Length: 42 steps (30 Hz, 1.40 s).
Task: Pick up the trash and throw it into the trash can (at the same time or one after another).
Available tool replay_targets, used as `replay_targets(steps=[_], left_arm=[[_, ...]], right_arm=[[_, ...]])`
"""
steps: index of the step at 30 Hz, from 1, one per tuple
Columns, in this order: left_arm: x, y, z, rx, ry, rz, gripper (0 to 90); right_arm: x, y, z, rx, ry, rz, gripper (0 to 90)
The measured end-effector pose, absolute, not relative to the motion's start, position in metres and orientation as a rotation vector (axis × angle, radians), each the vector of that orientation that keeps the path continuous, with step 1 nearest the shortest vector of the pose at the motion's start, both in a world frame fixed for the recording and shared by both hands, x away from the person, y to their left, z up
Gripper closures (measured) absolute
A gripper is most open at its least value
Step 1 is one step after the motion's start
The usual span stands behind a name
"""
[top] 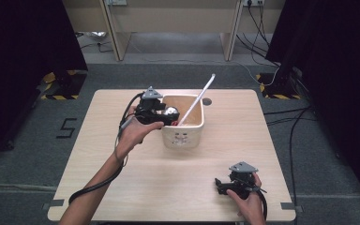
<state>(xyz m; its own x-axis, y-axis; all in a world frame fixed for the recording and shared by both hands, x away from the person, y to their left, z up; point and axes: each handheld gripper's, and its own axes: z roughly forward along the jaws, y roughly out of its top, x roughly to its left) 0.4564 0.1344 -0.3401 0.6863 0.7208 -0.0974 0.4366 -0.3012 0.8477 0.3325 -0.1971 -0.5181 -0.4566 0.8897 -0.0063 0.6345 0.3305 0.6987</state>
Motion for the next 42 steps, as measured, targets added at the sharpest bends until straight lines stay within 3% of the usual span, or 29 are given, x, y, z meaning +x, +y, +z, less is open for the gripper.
replay_targets(steps=[19, 42], left_arm=[[0.431, 0.184, -0.355, 1.899, 0.946, 0.365, 21.0], [0.405, 0.194, -0.388, 1.876, 0.919, 0.377, 16.0]], right_arm=[[0.333, -0.197, -0.518, 1.347, 2.213, 0.893, 1.1], [0.333, -0.197, -0.518, 1.345, 2.213, 0.893, 1.1]])
